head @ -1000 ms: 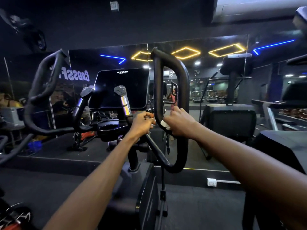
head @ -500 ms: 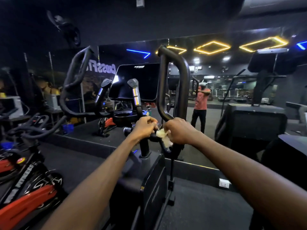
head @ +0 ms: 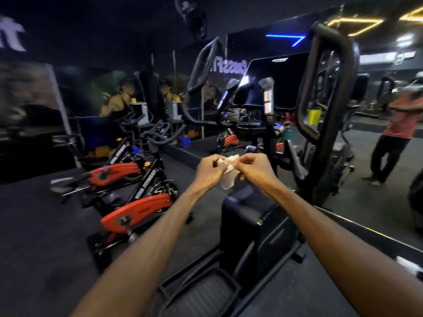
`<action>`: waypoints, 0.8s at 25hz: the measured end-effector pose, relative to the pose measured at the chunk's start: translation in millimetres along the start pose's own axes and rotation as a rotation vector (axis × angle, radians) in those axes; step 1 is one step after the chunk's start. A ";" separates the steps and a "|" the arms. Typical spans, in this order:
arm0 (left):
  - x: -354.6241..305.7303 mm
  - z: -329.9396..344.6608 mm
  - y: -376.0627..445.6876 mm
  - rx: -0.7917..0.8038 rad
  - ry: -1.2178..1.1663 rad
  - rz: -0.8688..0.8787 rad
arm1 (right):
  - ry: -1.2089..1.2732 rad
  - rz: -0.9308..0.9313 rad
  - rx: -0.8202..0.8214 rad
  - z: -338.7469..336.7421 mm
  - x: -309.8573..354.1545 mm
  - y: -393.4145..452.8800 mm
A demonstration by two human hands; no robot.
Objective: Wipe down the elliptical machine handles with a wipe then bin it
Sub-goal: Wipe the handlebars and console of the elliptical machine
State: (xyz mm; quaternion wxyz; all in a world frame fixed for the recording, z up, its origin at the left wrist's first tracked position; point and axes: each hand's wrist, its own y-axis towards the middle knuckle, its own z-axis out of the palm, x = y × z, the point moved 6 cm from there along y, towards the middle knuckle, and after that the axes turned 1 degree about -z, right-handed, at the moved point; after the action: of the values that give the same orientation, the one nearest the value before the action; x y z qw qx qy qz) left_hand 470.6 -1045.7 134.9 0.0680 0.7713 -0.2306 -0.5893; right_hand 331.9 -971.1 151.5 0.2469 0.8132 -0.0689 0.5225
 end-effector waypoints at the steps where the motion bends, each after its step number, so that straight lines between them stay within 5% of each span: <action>1: 9.2 -18.9 -7.5 -0.030 -0.008 -0.015 | 0.040 0.010 -0.015 16.9 1.9 -5.0; 9: 52.3 -202.6 -112.3 -0.236 -0.067 -0.148 | 0.223 0.186 0.329 205.0 39.6 -86.1; 20: 114.5 -462.2 -270.8 -0.477 0.063 -0.419 | 0.249 0.063 0.549 445.0 140.7 -208.0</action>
State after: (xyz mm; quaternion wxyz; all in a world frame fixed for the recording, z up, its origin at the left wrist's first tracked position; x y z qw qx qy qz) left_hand 1002.7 -933.3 69.2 0.1313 0.7823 0.0803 -0.6036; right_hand 834.5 -980.7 59.6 0.0082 0.7766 0.0803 0.6247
